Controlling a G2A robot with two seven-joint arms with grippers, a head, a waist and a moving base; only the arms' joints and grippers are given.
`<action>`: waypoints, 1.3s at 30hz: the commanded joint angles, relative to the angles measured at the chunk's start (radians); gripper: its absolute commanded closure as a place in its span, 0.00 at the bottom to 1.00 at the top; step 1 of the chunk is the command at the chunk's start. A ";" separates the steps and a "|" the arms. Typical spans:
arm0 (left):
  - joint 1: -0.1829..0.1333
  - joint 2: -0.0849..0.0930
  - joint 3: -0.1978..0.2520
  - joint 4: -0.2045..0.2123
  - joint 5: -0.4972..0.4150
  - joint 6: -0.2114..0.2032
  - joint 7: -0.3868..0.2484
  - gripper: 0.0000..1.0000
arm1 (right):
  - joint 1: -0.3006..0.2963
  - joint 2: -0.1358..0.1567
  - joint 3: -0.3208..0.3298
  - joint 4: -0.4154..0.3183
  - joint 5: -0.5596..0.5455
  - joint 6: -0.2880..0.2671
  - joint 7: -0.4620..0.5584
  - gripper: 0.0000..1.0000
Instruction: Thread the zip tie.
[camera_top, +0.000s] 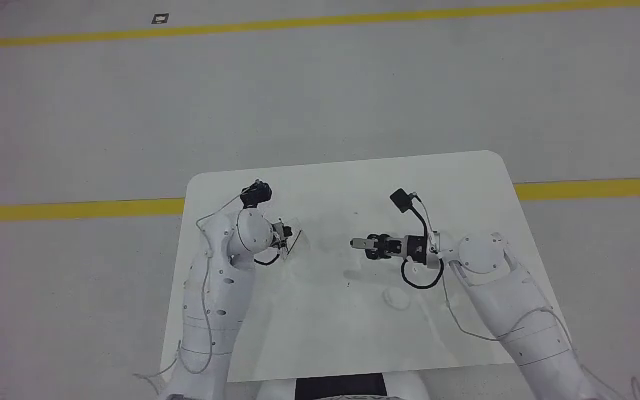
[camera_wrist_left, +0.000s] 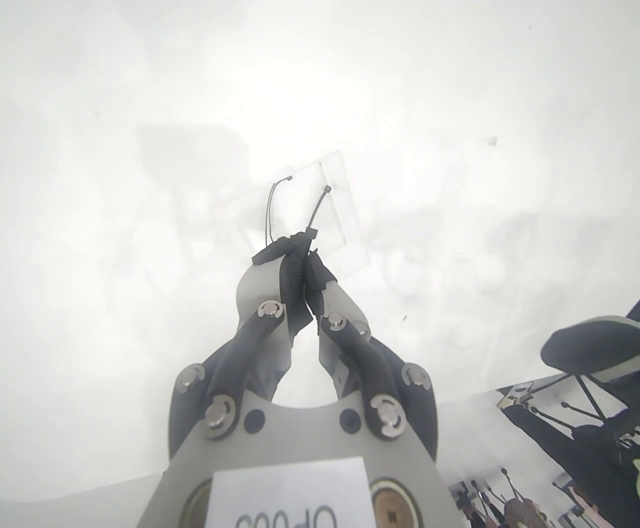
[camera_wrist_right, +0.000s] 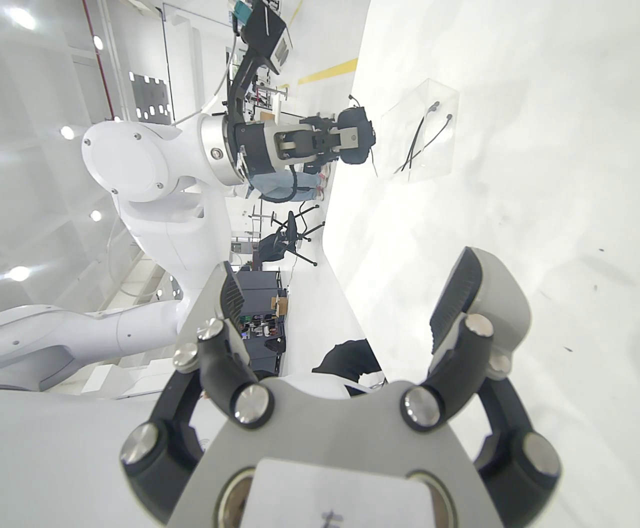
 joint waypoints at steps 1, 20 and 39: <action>0.009 0.005 -0.012 -0.019 -0.017 -0.007 -0.003 1.00 | 0.000 0.000 0.000 0.000 0.000 0.000 0.000 0.00; 0.008 0.023 -0.055 -0.017 -0.155 -0.083 -0.028 1.00 | 0.000 0.000 0.000 0.000 0.000 0.000 0.000 0.00; -0.207 0.379 0.065 0.439 -1.087 -0.487 -0.033 1.00 | 0.000 0.000 0.000 0.000 0.000 0.000 0.000 0.00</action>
